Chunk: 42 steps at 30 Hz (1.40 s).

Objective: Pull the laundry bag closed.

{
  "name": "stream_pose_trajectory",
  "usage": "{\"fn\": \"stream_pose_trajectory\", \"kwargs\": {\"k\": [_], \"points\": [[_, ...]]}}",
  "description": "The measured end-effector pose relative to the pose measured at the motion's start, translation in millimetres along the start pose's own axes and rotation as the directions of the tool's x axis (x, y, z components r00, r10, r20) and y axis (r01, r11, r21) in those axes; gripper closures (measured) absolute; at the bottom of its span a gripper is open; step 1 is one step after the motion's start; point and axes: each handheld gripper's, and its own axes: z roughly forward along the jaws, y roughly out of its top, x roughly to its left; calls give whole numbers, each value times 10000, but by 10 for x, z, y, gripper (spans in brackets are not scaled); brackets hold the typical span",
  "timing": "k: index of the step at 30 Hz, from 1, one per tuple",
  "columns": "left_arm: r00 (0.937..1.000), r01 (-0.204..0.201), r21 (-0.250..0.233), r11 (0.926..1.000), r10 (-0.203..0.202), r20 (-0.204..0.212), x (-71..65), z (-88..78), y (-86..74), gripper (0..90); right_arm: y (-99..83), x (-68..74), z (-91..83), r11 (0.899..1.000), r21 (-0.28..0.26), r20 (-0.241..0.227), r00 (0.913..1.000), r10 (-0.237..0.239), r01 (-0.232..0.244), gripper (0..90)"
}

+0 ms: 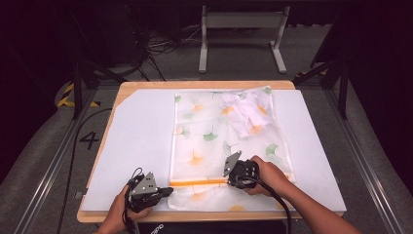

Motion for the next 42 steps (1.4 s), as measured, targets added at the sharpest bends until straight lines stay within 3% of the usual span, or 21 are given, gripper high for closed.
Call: {"fn": "stream_pose_trajectory", "kwargs": {"k": [23, 27, 28, 42], "points": [[10000, -15, -13, 10000, 15, -25, -4, 0, -1, 900, -180, -54, -76, 9999, 125, 131, 9998, 115, -117, 846], [10000, 10, -20, 10000, -10, -16, -3, 1, -2, 900, -240, -53, -99, 9990, 116, 149, 9989, 441, -443, 846], [10000, 12, -20, 10000, -12, -13, -3, 1, -2, 900, -254, -64, -101, 9995, 78, 175, 9994, 309, -310, 846], [10000, 32, -16, 10000, -32, -13, -2, 0, -3, 900, -444, -92, -184, 9974, 158, 250, 9973, 697, -701, 846]]}}
